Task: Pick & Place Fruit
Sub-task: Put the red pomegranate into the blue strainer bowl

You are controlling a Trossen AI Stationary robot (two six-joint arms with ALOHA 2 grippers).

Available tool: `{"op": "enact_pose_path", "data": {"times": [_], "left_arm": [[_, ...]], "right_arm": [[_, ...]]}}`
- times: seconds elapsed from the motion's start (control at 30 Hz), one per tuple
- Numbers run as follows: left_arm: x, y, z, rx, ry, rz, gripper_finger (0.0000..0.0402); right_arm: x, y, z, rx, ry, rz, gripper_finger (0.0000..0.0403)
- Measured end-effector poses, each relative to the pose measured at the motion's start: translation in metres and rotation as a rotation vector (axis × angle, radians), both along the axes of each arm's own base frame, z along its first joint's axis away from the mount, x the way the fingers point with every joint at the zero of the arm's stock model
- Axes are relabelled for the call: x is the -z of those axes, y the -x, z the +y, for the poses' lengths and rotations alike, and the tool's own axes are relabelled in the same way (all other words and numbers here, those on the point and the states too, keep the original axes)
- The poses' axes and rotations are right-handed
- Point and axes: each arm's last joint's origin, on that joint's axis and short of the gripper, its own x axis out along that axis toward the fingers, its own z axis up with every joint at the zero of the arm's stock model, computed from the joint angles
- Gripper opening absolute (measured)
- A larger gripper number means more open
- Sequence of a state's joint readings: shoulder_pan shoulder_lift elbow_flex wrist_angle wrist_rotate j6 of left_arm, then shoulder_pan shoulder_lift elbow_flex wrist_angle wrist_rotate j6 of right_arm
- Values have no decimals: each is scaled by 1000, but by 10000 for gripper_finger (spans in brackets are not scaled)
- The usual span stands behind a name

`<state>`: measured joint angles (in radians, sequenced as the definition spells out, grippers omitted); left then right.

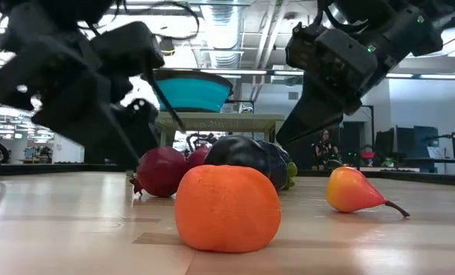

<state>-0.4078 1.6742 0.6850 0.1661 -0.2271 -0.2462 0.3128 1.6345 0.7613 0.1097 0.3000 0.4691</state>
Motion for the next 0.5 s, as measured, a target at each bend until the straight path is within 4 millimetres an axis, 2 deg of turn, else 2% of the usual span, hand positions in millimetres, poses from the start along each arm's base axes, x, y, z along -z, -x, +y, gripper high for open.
{"op": "enact_pose_path", "data": {"times": [0.17, 0.27, 0.37, 0.5], "left_arm": [[13, -5, 1, 4, 9, 12, 340], [17, -6, 0, 6, 6, 17, 326], [18, -7, 0, 8, 13, 11, 293], [18, -7, -1, 28, 36, 17, 227]], "right_arm": [[-8, 0, -4, 14, -10, -33, 63], [-14, 0, -7, 21, -17, -54, 63], [-21, 0, -7, 19, -24, -86, 63], [-30, -5, -8, 26, -55, -189, 63]]}}
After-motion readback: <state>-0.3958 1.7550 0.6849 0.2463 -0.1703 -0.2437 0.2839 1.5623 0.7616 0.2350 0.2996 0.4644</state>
